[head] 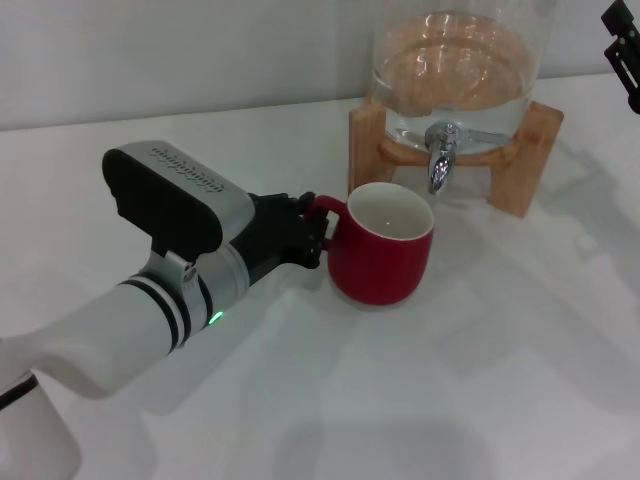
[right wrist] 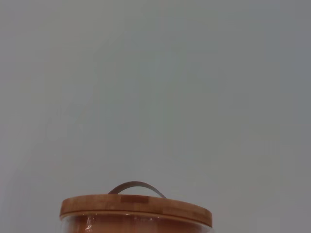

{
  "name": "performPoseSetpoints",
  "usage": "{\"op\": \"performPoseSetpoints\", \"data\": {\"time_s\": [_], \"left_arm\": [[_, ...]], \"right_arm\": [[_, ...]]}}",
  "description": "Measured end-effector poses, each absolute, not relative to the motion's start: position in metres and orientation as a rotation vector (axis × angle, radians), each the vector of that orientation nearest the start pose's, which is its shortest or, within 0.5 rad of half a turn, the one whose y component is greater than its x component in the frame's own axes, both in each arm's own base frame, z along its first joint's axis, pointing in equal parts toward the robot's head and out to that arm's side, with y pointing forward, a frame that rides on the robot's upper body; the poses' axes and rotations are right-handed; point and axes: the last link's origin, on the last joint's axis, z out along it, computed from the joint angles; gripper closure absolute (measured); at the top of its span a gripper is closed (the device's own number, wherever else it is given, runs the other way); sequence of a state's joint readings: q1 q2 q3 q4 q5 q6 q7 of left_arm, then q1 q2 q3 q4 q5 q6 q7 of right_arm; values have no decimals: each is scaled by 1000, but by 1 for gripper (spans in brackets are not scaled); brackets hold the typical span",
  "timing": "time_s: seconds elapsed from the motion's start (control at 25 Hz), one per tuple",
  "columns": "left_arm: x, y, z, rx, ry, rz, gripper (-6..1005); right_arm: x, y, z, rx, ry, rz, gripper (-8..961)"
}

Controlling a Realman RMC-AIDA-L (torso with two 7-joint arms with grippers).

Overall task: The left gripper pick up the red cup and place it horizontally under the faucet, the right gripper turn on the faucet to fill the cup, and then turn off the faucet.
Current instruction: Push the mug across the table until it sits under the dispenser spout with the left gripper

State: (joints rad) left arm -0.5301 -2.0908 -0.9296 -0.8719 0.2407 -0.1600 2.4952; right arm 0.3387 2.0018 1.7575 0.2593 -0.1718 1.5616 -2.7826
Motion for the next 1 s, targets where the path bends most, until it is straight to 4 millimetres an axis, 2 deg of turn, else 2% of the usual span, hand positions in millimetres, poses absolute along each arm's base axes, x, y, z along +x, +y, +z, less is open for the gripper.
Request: {"op": "performPoseSetpoints", "data": {"time_s": [0.4,1.0], "left_arm": [[-147,359,-143,-2415,-388,-465,854],[-147,366,-148,-2450,-351,-438,854]], "right_arm": [[303,311,73,-1543,131,1040,349],[302,307,74,-1543,113,1058,349]]}}
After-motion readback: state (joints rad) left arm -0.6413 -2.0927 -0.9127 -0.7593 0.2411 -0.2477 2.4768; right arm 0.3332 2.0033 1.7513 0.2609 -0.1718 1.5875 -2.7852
